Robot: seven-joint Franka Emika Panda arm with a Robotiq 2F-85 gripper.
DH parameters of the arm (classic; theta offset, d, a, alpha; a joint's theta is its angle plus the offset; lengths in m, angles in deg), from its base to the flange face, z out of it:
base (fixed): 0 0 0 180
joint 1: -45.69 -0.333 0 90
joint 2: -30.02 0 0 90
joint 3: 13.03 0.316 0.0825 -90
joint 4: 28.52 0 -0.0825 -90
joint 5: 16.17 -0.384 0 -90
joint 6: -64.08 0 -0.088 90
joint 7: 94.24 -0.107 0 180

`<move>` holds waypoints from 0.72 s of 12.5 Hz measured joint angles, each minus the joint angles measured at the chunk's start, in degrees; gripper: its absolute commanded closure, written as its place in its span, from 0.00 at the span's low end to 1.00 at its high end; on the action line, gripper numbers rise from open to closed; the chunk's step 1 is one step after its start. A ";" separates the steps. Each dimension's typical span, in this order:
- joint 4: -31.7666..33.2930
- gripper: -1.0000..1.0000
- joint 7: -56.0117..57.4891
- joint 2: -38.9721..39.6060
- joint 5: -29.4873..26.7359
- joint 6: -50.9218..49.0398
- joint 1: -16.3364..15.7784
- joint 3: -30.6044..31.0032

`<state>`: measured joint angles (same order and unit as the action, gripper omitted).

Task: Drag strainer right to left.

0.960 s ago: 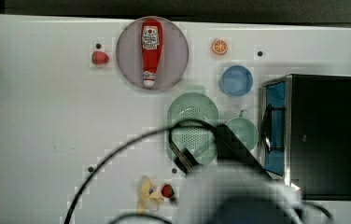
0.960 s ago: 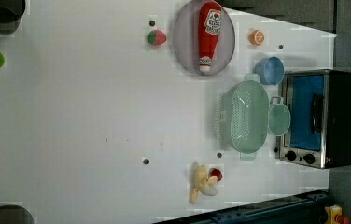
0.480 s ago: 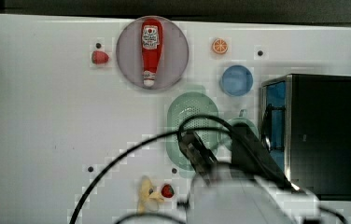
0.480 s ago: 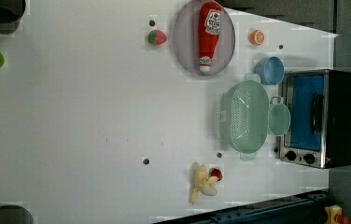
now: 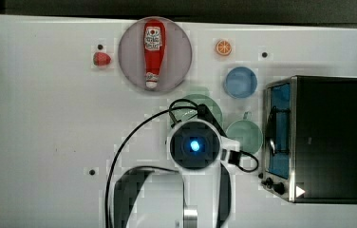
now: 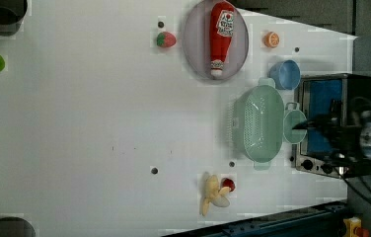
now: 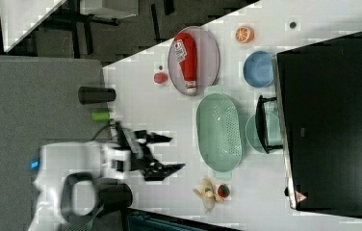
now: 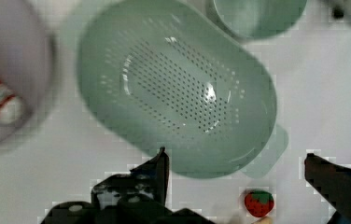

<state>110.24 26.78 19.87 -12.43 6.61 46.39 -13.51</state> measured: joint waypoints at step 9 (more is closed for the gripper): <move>2.46 0.00 -19.09 17.86 -0.14 23.86 0.57 0.06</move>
<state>112.70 7.69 37.72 -12.57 30.48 46.96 -13.46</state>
